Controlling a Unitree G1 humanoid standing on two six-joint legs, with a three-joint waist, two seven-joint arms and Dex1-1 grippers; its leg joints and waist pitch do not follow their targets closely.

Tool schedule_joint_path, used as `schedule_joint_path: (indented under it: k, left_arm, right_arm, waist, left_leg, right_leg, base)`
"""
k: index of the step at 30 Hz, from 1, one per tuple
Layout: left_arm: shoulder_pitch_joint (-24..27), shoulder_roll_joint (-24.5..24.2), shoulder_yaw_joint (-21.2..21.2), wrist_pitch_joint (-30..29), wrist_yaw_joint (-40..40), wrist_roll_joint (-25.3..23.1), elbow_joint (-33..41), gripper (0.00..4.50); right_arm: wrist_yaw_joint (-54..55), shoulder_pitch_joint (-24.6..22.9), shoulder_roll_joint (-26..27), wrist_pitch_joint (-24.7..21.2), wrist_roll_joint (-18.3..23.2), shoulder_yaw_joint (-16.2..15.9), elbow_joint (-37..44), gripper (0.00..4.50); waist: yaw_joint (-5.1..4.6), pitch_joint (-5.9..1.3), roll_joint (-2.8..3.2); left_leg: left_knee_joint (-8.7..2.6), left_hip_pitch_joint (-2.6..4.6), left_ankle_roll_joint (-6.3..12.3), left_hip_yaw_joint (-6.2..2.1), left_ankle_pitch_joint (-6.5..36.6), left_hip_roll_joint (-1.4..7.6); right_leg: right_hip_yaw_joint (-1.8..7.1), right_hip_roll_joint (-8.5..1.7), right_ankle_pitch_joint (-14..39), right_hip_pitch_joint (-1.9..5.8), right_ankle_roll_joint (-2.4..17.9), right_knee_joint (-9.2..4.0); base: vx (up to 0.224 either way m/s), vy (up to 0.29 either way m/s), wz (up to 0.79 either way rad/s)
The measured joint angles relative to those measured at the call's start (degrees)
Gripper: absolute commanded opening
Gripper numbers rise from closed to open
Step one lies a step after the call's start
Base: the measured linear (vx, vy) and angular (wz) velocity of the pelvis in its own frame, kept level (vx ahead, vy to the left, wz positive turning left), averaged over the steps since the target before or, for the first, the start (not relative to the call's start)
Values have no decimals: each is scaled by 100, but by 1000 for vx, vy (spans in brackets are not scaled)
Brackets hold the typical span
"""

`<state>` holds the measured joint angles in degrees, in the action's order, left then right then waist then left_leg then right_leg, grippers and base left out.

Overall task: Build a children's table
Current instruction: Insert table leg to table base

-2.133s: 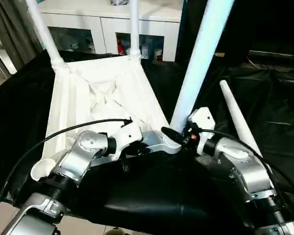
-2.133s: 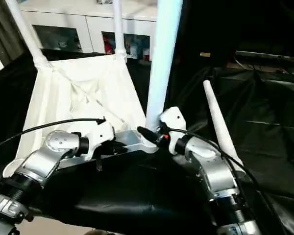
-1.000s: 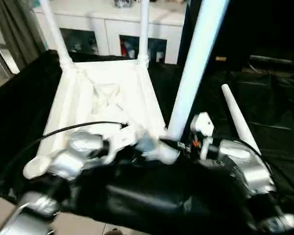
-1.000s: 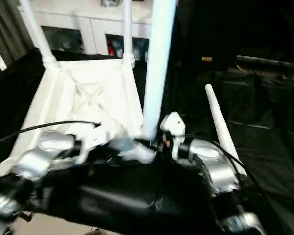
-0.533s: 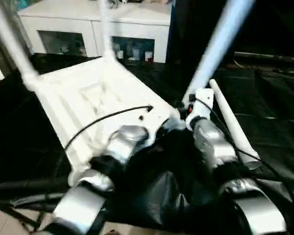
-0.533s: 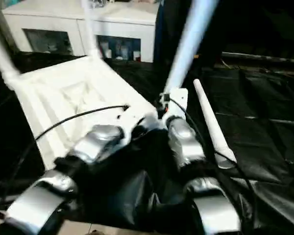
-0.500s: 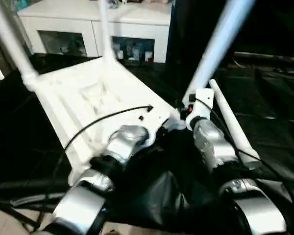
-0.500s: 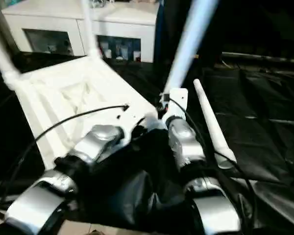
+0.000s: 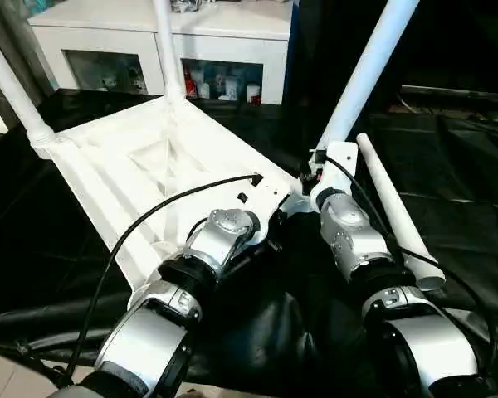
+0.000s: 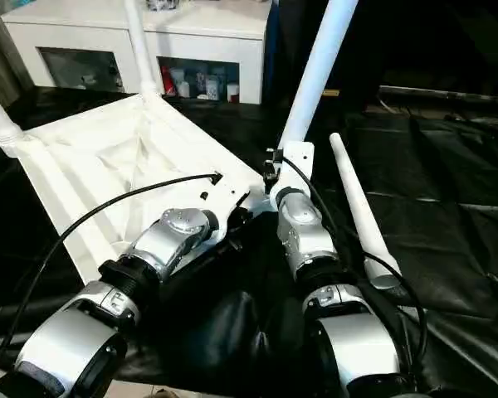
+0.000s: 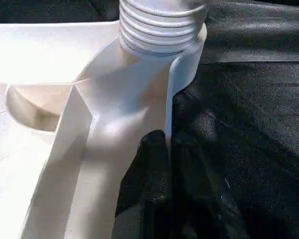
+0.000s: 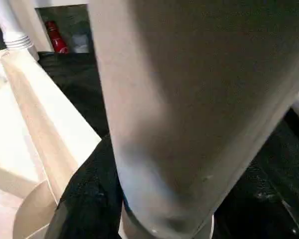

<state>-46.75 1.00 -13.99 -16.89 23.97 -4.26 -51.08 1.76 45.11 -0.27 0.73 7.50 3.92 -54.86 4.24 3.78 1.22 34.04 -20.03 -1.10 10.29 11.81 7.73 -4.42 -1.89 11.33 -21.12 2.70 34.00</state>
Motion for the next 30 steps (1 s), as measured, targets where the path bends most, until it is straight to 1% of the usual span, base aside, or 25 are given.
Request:
schedule_joint_path:
  k: [1,4,5,6,8,9,11,12,14,15,18,21,23,30]
  left_arm:
    - [0,-33,-23,26,35,-7,1,0]
    - [49,-263,-157,101,335,-77,126,0]
    - [154,-418,-270,151,560,-129,317,0]
    - [369,-742,-391,250,954,-150,673,0]
    - [552,-1045,-441,281,1356,-157,1013,0]
    - [652,-1239,-475,324,1607,-146,1198,0]
    - [812,-1551,-526,398,1983,-113,1486,0]
    - [939,-1753,-552,486,2256,-57,1675,0]
    - [1069,-1939,-561,573,2565,18,1877,0]
    - [1200,-2128,-569,713,2833,110,2047,0]
    - [1484,-2485,-571,860,3323,307,2432,0]
    - [1550,-2620,-589,868,3572,365,2572,0]
    - [1600,-2665,-589,875,3671,420,2618,0]
    - [1682,-2748,-592,878,3822,457,2717,0]
  right_arm:
    - [-96,22,-20,-4,-69,-33,-27,190]
    - [-532,63,-118,-49,-231,-267,-43,190]
    - [-821,54,-202,-72,-307,-397,-12,190]
    - [-1465,-3,-384,-135,-363,-661,109,190]
    - [-2158,-92,-571,-189,-379,-860,313,190]
    - [-2604,-170,-671,-222,-377,-965,484,190]
    - [-3205,-279,-851,-302,-358,-1067,737,190]
    - [-3666,-376,-963,-319,-311,-1124,906,190]
    - [-4167,-489,-1061,-333,-225,-1139,1055,190]
    - [-4568,-572,-1186,-345,-127,-1233,1222,190]
    - [-5381,-787,-1386,-380,134,-1319,1518,190]
    - [-5820,-897,-1518,-413,192,-1382,1726,190]
    - [-5980,-965,-1567,-452,193,-1396,1847,190]
    - [-6101,-1088,-1604,-582,202,-1456,2095,190]
  waist:
    - [-8,0,0]
    - [-69,4,-6]
    - [-90,4,-6]
    - [-105,3,-19]
    - [-101,-2,-29]
    - [-90,-5,-36]
    - [-76,-10,-42]
    - [-66,-19,-60]
    - [-39,-38,-90]
    - [-32,-43,-101]
    - [13,-51,-115]
    - [91,-57,-124]
    - [119,-57,-124]
    - [127,-59,-128]
  left_leg:
    - [0,-1,0,0,0,0]
    - [-16,0,0,0,0,0]
    - [-23,-1,-1,0,0,0]
    - [-36,-11,-1,-3,0,0]
    - [-38,-12,-2,-34,0,1]
    - [-50,-8,-2,-35,0,5]
    - [-70,-3,-4,-33,0,7]
    - [-78,-3,-4,-34,0,8]
    - [-84,-4,-6,-33,1,10]
    - [-86,-7,-2,-33,1,11]
    - [-85,-6,9,-29,20,12]
    - [-85,-6,12,-28,21,16]
    - [-83,-5,11,-28,21,24]
    - [-76,0,-22,-26,36,29]
  right_leg:
    - [0,0,0,-3,0,1]
    - [-1,0,1,-10,-2,1]
    - [-1,0,1,-15,-2,1]
    - [-4,0,1,-16,-3,1]
    - [-40,0,2,-17,-3,1]
    - [-49,0,10,-18,-1,0]
    - [-56,0,24,-18,10,0]
    - [-60,0,33,-19,19,2]
    - [-66,0,42,-18,39,1]
    - [-69,0,48,-20,41,-5]
    - [-70,0,69,-28,52,-4]
    - [-81,0,74,-37,60,0]
    - [-92,-1,75,-33,60,-2]
    - [-96,-2,75,-22,58,-1]
  base:
    - [0,0,0]
    - [0,0,0]
    - [0,0,0]
    - [0,0,0]
    - [0,0,0]
    - [0,0,0]
    - [0,0,0]
    - [54,-27,5]
    - [0,0,0]
    - [0,0,0]
    - [17,2,0]
    - [0,0,0]
    - [0,0,0]
    - [0,0,0]
